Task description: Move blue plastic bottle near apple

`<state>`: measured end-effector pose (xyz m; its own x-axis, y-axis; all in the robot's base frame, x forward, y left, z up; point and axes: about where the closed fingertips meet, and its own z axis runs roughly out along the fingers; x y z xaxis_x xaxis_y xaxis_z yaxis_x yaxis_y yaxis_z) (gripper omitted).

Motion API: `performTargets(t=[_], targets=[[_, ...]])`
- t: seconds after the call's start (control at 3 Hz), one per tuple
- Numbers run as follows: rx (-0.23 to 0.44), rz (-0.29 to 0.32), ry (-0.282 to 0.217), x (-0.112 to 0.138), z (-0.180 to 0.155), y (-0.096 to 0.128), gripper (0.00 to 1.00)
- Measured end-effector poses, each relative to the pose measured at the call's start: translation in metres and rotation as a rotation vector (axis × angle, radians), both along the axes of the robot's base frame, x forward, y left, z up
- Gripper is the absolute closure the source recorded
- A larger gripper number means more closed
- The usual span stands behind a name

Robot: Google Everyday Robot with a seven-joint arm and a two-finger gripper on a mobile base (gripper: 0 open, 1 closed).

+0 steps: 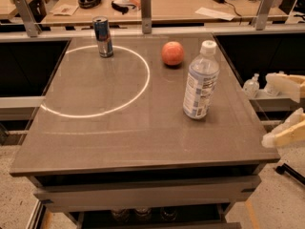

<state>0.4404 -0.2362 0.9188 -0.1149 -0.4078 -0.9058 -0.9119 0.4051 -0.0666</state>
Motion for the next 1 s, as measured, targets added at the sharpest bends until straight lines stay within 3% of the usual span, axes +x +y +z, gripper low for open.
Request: performTargets(t=[0.33,1.0], targets=[[-0.04,-0.034,-0.01,0.005,-0.013,-0.001,0.0],[0.013,-0.052,-0.009,0.013,-0.034,0.005,0.0]])
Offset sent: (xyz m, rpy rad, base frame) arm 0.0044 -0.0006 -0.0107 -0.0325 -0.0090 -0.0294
